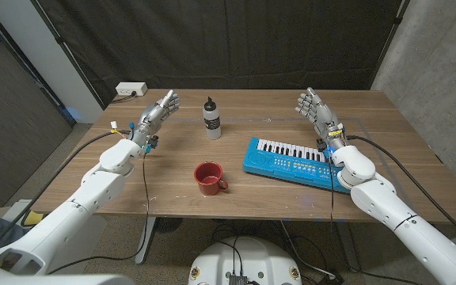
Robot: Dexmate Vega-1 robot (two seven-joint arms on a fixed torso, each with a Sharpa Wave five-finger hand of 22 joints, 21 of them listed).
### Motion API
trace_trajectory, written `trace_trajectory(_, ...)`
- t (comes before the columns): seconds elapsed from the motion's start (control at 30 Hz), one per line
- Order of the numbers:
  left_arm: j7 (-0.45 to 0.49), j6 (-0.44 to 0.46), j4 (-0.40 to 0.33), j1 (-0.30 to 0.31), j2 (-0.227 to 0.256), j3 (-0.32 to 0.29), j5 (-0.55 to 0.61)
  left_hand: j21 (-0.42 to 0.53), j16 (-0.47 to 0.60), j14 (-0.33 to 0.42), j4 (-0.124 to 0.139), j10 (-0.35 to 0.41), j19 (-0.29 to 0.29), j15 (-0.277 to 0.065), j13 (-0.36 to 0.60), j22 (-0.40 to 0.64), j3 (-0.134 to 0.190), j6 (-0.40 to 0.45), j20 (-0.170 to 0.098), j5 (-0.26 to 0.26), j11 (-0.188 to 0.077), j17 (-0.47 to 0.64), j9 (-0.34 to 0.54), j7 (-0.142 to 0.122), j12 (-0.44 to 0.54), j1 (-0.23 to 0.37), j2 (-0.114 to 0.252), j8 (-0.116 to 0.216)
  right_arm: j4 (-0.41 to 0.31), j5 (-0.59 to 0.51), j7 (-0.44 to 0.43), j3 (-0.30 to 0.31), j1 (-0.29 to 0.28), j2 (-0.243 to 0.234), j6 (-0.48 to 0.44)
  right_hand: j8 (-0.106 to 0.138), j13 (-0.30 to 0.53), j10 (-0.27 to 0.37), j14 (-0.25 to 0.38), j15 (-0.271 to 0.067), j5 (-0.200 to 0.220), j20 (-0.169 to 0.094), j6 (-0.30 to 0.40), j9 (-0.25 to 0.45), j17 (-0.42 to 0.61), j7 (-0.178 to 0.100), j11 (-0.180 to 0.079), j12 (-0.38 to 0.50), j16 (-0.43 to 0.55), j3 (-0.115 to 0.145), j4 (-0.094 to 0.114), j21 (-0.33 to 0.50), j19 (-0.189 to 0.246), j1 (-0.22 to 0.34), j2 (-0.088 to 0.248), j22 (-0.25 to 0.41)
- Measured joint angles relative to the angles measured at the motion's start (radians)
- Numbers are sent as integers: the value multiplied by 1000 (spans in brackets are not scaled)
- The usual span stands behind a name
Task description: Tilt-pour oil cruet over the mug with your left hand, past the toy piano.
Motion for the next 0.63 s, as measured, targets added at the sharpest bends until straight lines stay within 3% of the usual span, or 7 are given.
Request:
trace_trajectory(0.1,0,0,-12,8,4,-2,0,0,0,0,3,0,0,0,0,0,-3,0,0,0,0,0,0,0,0,0,0,0,0,13,16,0,0,0,0,0,0,0,1,-1,0,-4,0,0,0,0,0,0,0,0,0,0,4,0,0,0)
trace_trajectory(0.13,0,0,-15,11,5,-3,0,0,0,0,3,0,0,0,0,0,-3,2,0,0,0,0,0,-2,0,0,0,0,52,19,24,-6,25,1,1,0,0,0,1,-1,0,-5,0,0,0,0,0,0,4,0,0,0,5,0,0,0)
trace_trajectory(0.23,21,-13,-22,16,7,-5,-22,0,0,0,3,0,0,0,0,0,-3,5,0,0,0,0,0,-5,0,0,0,0,73,30,36,-9,33,6,7,0,0,0,1,-1,0,0,0,0,0,0,0,0,4,-4,4,0,11,0,0,0)
trace_trajectory(0.63,32,-10,-31,14,2,3,-21,0,0,0,1,0,0,0,0,0,-10,5,0,4,0,0,0,-5,0,-13,13,0,101,52,64,-14,45,12,23,0,0,0,1,-1,0,0,0,0,0,0,0,0,4,-4,4,0,11,0,0,0)
